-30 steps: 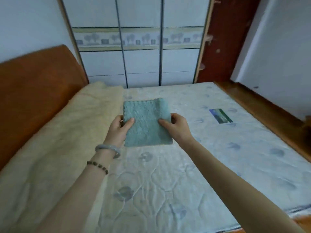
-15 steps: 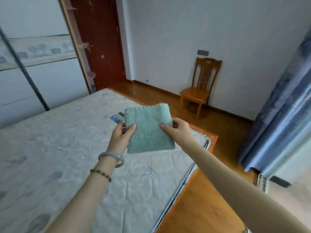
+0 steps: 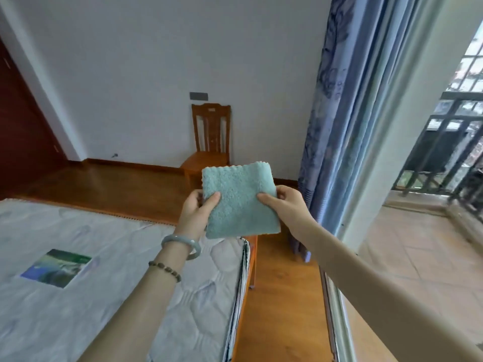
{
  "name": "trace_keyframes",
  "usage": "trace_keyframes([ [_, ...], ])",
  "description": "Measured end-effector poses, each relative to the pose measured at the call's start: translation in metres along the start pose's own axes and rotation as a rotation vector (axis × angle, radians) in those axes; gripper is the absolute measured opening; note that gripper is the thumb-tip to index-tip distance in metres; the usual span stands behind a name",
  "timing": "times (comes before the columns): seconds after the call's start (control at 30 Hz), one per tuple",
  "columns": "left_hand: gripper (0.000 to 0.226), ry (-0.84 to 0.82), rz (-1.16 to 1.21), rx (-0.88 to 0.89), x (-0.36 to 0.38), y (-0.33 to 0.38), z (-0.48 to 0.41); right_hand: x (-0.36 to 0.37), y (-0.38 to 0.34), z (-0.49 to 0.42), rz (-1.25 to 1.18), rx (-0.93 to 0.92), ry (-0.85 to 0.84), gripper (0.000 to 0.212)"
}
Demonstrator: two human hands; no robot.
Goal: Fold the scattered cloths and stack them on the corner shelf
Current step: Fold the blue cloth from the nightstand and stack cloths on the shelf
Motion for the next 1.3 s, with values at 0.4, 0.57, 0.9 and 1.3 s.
trace_keyframes([
  [0.4, 0.029, -0.175, -0.023, -0.018, 0.104, -0.007, -0.173, -0.062, 0.034, -0.159, -0.084, 0.077, 0.126, 0.027],
  [0.57, 0.026, -0.146, -0.014, -0.020, 0.156, -0.028, -0.252, -0.092, 0.063, -0.253, -0.131, 0.084, 0.113, 0.026],
  [0.9, 0.029, 0.010, 0.006, -0.069, 0.240, -0.032, -0.418, -0.147, 0.074, -0.466, -0.122, 0.062, -0.075, 0.027],
  [1.3, 0.028, 0.216, 0.078, -0.080, 0.225, -0.038, -0.564, -0.087, 0.083, -0.643, -0.182, 0.058, -0.294, 0.037],
])
Point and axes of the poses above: each hand's wrist, its own z-axis away from the middle knuckle, its own x-axis out of the palm, y = z × x, the point moved 4 cm from there along -z, towards the middle knuckle
